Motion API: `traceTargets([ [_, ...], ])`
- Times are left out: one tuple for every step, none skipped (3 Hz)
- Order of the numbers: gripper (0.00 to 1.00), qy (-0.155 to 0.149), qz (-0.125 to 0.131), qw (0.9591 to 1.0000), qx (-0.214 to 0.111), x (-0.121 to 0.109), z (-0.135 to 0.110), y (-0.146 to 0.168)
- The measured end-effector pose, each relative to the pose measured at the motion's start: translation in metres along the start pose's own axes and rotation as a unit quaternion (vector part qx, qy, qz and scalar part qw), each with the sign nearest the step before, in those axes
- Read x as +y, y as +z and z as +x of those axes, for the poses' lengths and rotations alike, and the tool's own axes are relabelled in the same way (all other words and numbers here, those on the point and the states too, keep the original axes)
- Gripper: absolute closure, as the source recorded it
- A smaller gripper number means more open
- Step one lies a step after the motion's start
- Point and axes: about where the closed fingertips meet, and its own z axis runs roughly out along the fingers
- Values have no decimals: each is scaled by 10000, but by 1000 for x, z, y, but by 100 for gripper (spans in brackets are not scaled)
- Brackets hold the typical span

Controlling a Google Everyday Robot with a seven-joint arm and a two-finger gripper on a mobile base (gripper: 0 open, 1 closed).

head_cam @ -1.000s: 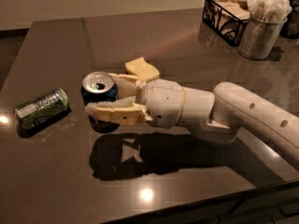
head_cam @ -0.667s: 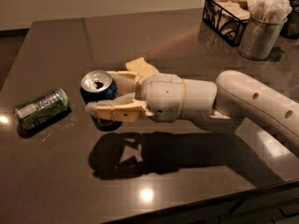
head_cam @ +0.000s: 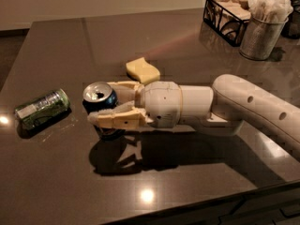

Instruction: Place pepsi can upright

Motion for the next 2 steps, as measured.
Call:
traceTargets([
  [82,82,26,9999,95,0,12,3],
  [58,33,128,9995,289,-3,17,3],
])
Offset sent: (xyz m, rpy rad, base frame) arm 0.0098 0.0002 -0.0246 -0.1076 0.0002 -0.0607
